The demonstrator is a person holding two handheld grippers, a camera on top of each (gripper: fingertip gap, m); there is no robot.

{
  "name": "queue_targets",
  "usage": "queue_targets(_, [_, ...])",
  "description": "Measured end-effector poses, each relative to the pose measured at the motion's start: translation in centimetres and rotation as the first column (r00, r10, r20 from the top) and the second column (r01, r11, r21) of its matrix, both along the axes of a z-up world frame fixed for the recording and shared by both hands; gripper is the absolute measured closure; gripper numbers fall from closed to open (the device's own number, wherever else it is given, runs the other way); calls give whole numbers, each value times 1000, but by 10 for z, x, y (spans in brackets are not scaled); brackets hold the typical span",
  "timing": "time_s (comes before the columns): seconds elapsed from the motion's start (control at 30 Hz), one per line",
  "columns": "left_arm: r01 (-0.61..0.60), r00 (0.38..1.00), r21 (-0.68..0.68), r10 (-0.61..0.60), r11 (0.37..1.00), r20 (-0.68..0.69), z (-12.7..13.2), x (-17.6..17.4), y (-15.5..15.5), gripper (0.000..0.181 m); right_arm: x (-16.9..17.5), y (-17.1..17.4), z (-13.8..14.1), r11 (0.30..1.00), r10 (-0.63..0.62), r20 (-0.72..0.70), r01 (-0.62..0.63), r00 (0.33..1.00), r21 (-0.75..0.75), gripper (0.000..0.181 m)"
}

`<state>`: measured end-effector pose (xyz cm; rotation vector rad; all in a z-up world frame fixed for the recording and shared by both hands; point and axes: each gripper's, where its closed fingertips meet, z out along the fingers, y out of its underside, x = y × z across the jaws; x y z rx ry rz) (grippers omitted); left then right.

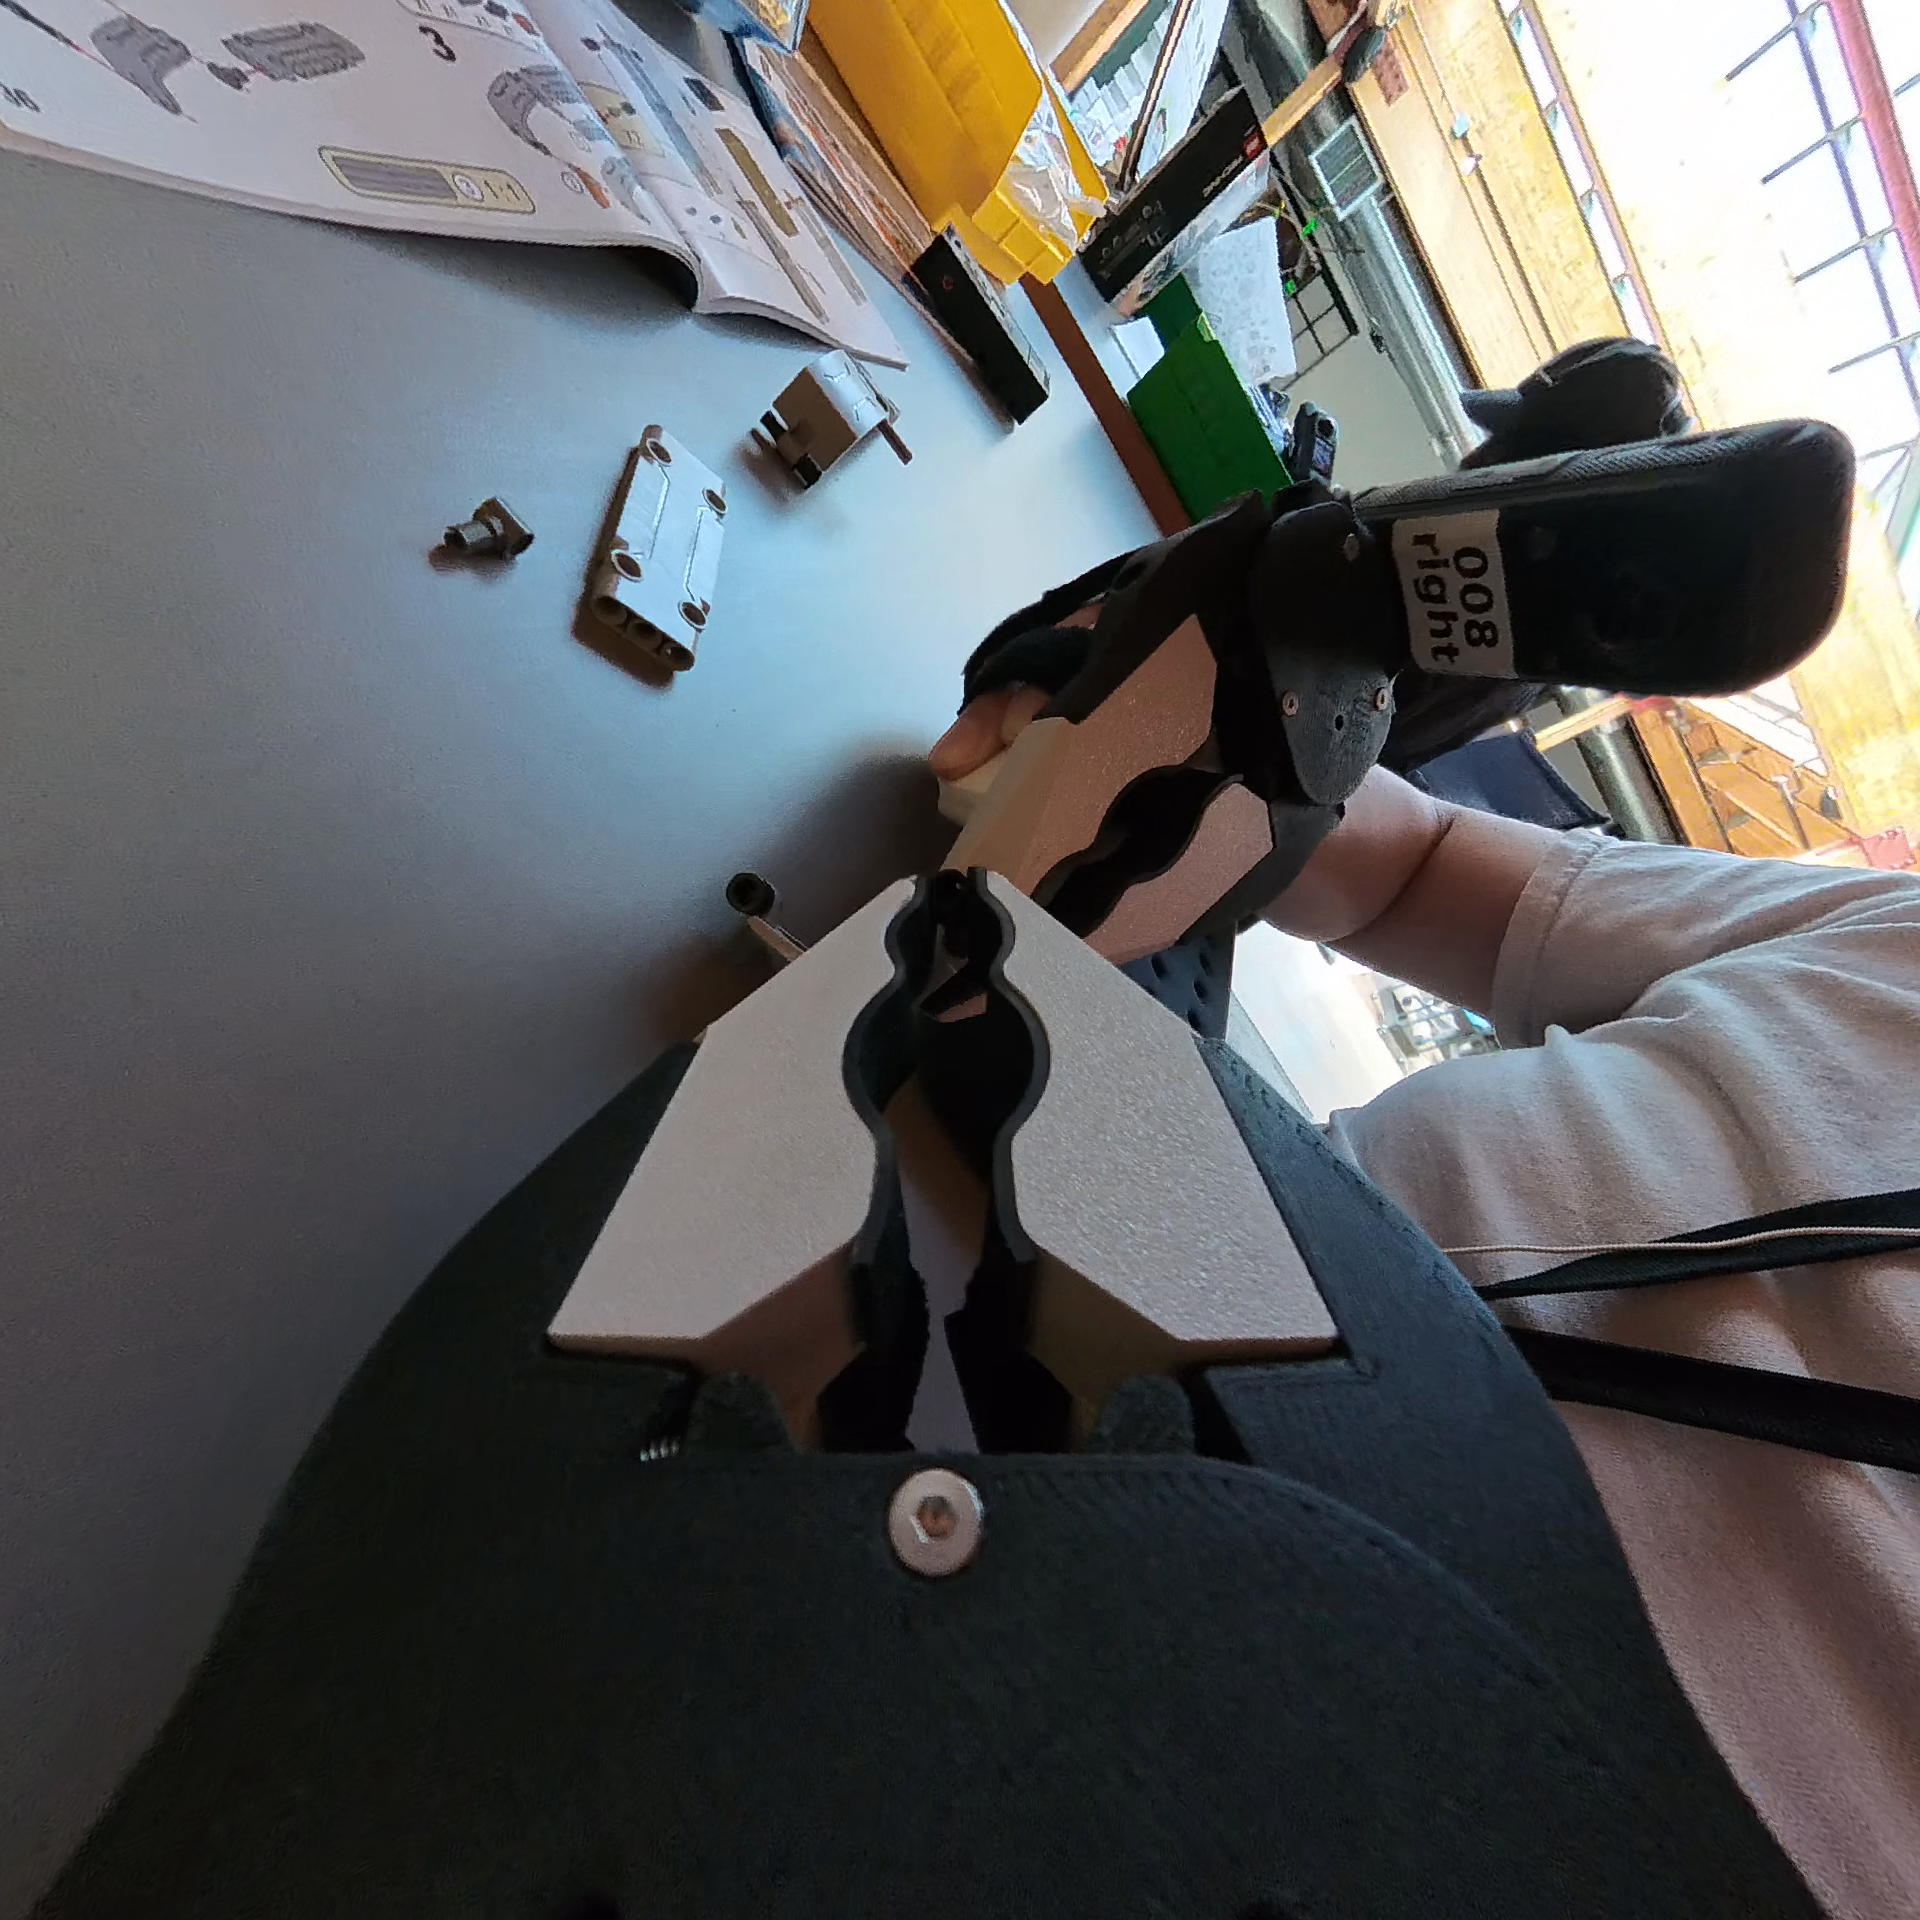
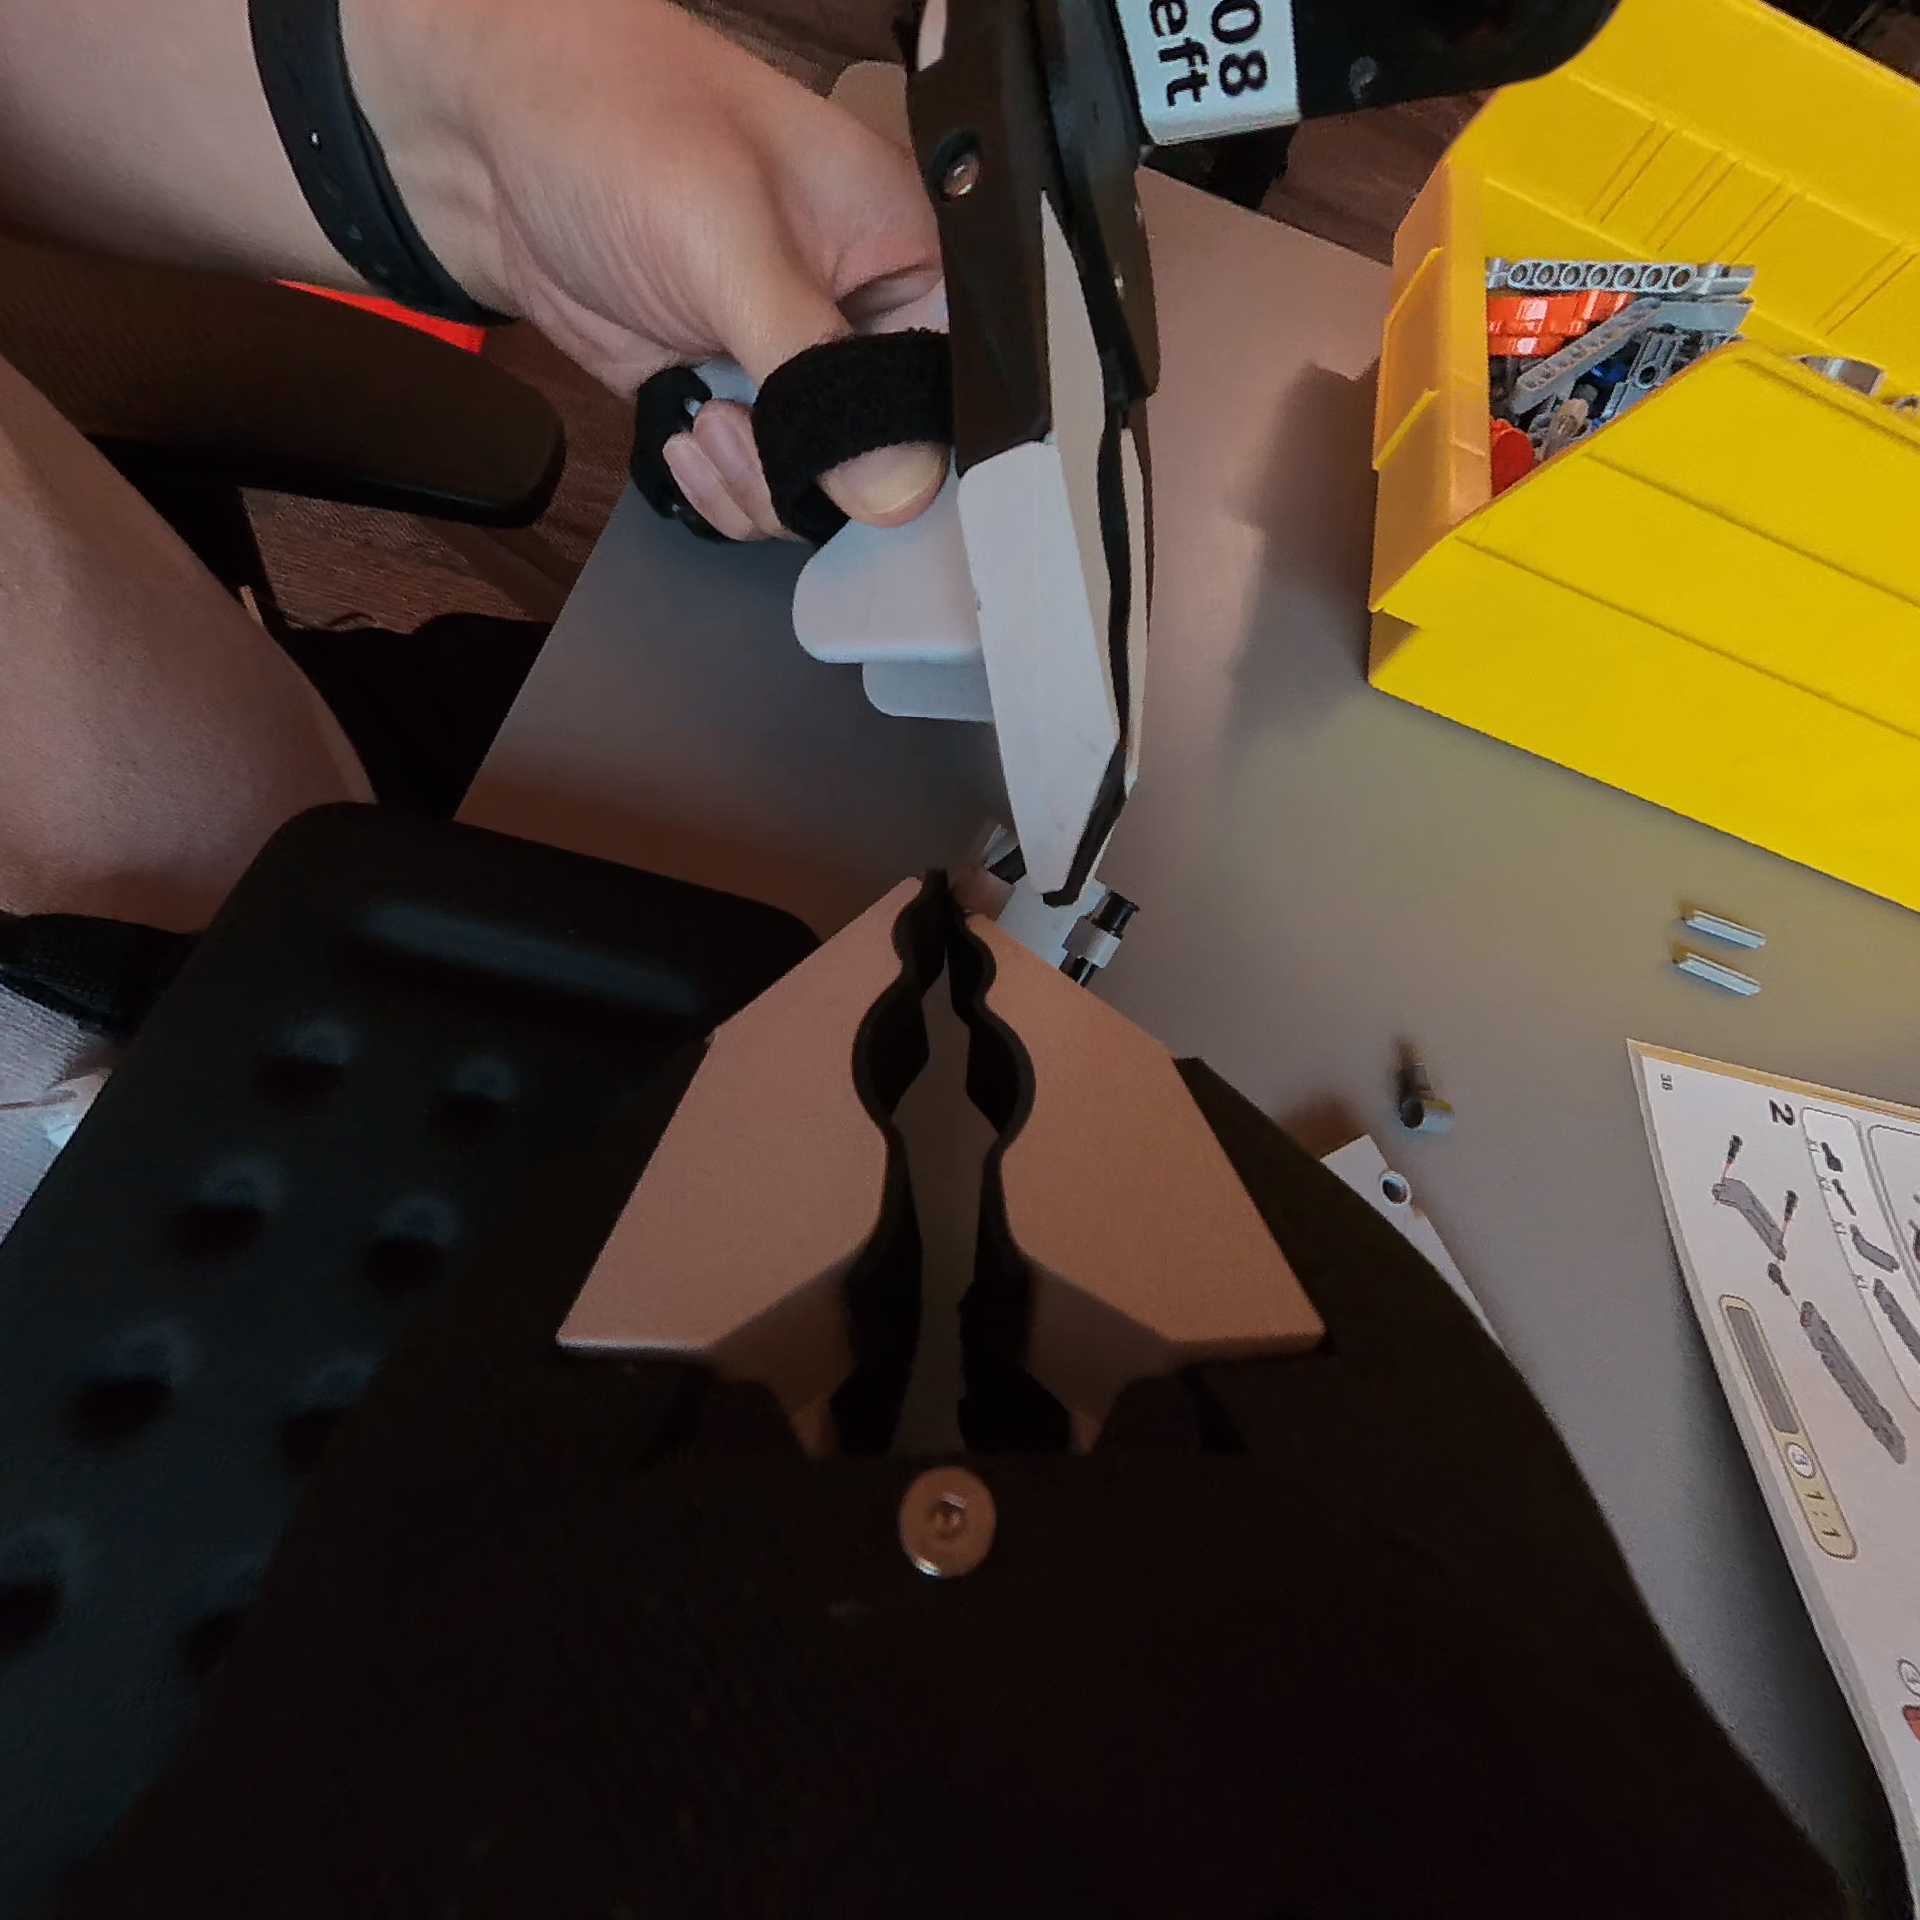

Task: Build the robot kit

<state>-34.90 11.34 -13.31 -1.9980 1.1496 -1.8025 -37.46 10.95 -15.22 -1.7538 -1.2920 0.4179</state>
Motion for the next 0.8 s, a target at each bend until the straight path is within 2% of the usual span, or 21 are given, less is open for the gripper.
queue_targets(0.47, [-138,987,-22,139,990,85,12,1,11,177,2,9,12,993,-91,-147,80,985,-83,181])
queue_targets(0.8, [-179,981,-32,180,983,69,10,3,13,177,2,9,9,996,-92,-79,91,993,-15,181])
